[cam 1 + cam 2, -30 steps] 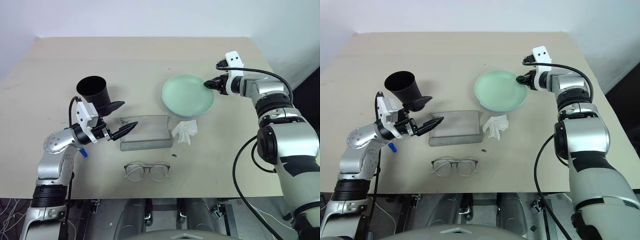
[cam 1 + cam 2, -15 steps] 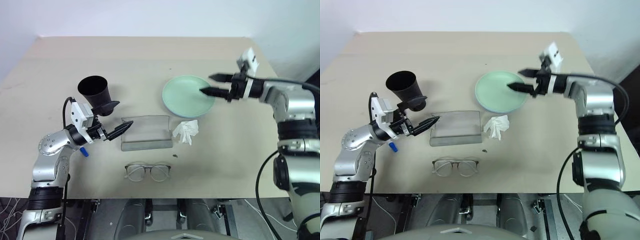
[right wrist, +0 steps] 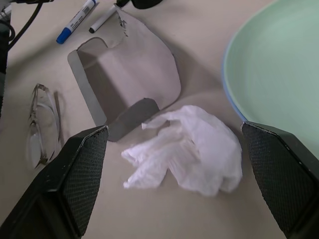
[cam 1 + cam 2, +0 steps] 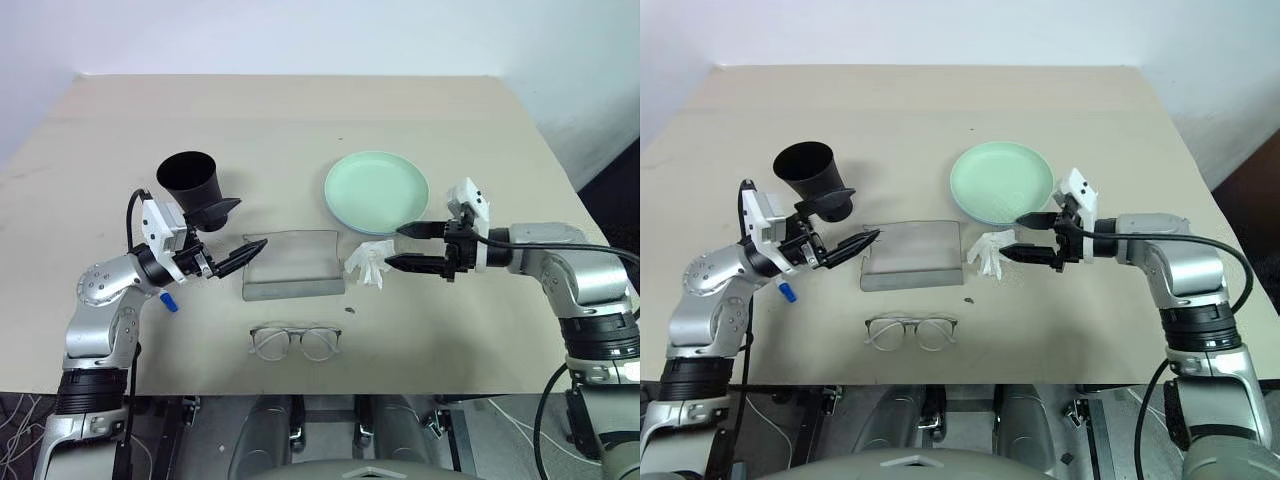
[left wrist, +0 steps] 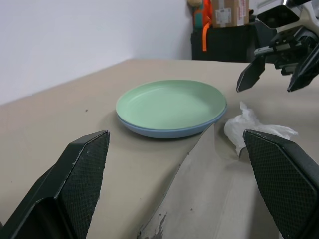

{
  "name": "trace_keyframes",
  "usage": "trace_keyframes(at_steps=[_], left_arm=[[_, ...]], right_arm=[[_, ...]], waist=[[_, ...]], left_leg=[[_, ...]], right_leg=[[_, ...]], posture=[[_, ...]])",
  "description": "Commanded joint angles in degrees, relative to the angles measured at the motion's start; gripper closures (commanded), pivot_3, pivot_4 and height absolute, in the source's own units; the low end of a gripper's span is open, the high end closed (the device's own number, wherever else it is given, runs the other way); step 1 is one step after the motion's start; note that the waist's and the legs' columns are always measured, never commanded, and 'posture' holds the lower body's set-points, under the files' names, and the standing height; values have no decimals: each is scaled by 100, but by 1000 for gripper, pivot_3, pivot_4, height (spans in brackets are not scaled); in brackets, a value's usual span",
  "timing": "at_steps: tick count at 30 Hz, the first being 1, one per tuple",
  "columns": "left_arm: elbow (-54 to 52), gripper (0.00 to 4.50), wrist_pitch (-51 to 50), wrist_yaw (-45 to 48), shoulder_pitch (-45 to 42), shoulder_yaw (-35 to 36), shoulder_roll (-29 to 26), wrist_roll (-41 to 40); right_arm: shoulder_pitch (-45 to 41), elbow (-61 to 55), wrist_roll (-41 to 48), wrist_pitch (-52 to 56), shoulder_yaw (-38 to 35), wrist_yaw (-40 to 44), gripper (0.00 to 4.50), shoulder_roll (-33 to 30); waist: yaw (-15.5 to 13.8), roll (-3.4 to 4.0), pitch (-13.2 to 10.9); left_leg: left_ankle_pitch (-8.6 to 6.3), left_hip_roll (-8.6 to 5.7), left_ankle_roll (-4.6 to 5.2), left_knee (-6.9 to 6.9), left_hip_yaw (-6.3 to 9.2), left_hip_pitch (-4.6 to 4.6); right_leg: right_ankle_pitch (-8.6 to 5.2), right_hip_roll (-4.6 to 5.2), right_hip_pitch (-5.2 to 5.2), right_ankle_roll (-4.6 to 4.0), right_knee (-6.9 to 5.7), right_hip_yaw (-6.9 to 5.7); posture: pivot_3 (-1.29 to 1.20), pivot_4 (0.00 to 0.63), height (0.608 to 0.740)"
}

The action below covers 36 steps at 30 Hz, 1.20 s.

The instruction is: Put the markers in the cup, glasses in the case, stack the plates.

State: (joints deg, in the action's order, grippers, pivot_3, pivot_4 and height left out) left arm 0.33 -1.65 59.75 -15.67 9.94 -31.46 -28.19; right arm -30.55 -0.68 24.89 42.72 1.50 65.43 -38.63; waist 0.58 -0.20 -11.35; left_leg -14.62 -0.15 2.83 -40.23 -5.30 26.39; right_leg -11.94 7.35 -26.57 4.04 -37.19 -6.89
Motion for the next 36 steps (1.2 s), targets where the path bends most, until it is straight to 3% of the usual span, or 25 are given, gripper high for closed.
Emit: trace_keyframes(at_steps=[1,11,12,15,25,31,36], left_arm=[[-29,0,120,42,-100,43,-20,-37],[35,0,173,62,-143,2,-12,24],[40,0,178,49,-146,3,-6,26],[67,0,204,43,-152,-2,-4,41],[150,0,229,5,-235,43,-4,42],[154,0,236,-34,-218,99,-17,29],[92,0,239,-83,-151,106,-6,38]], right_arm=[[-59,173,-165,-320,217,-129,30,182],[30,596,-938,-1171,940,-276,30,294],[31,626,-1013,-1279,958,-300,201,277],[35,692,-1204,-1570,929,-401,921,239],[-11,-22,-341,-1164,116,16,4452,-128],[-786,-110,624,-524,-742,-232,4482,-57],[-1993,1680,-196,-1040,-352,-931,4482,360]], waist=[[1,0,0],[-8,0,0],[-7,0,0],[-8,-1,0],[-11,0,0],[10,0,0],[20,-1,0]], left_leg=[[0,0,0,0,0,0],[0,-1,1,0,-1,0],[1,-1,1,0,-1,0],[1,-1,1,-1,-1,-1],[1,-1,2,0,-1,1],[1,0,1,-1,1,0],[1,2,0,0,1,-3]], right_leg=[[0,0,0,0,0,0],[0,-1,1,0,0,-2],[0,-1,1,0,0,-2],[0,-1,2,0,0,-5],[0,-1,1,0,1,-6],[1,0,1,-3,1,-6],[4,-1,-2,-11,0,-4]], posture=[[0,150,681],[0,150,681],[0,150,681],[0,150,681],[0,150,681],[0,150,681],[0,150,681]])
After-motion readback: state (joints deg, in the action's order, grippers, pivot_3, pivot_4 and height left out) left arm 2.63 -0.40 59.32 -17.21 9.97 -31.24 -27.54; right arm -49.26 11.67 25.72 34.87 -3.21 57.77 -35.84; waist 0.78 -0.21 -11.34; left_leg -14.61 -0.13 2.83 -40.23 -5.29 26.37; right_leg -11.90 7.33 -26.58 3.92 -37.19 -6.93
